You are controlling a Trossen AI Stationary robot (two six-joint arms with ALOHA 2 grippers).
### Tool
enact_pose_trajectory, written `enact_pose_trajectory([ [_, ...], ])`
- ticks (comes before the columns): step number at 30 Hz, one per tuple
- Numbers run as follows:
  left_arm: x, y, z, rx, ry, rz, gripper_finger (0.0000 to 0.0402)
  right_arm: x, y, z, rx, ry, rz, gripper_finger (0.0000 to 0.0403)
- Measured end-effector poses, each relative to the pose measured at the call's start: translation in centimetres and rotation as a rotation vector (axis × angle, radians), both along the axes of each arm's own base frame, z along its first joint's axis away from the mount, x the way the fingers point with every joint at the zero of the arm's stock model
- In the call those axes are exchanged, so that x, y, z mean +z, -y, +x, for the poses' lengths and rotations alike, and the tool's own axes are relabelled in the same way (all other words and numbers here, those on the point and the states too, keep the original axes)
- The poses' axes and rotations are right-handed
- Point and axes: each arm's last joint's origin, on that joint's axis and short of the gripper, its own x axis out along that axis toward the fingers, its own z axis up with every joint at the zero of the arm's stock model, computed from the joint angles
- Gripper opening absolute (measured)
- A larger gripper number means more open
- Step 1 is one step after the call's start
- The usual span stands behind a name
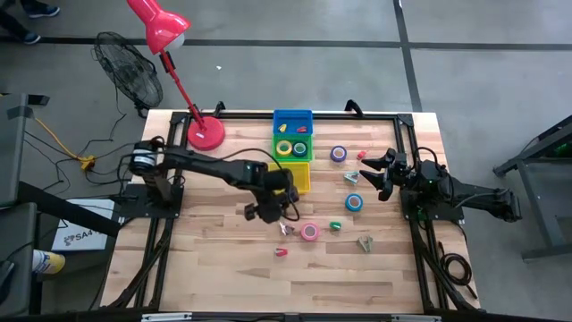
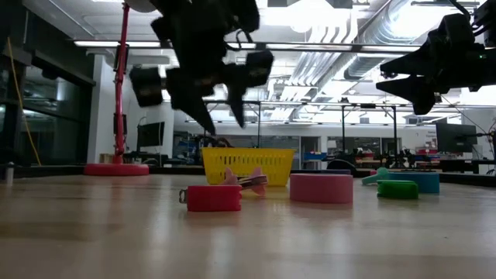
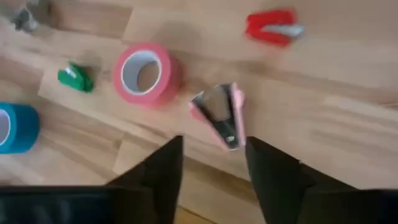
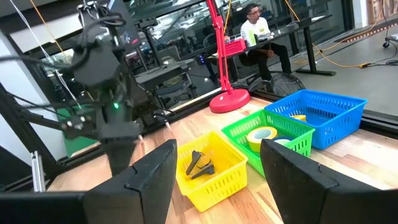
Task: Pick and place Stapler, Stapler remover, tape
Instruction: Put the pink staple remover into the yellow bin
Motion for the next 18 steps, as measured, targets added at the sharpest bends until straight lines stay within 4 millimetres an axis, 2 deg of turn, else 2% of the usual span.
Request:
enact_pose_trajectory([
  [3,-1.4,0.0,0.6,0.008,-0.017,0.019,0.0211,0.0,0.0,0.0,0.000,0.000,0.000,0.0222],
  [7,-2.8,0.3,1.0,-0.004,-0.052,0.007,0.0236,0.0,0.0,0.0,0.000,0.000,0.000,0.0222],
  [12,-3.3,0.6,1.0,-0.029,-0.073,-0.045,0.0244,0.0,0.0,0.0,0.000,0.000,0.000,0.0222],
  [18,-4.0,0.5,1.2,0.019,-0.103,-0.062,0.0244,0.0,0.0,0.0,-0.001,0.000,0.000,0.0222],
])
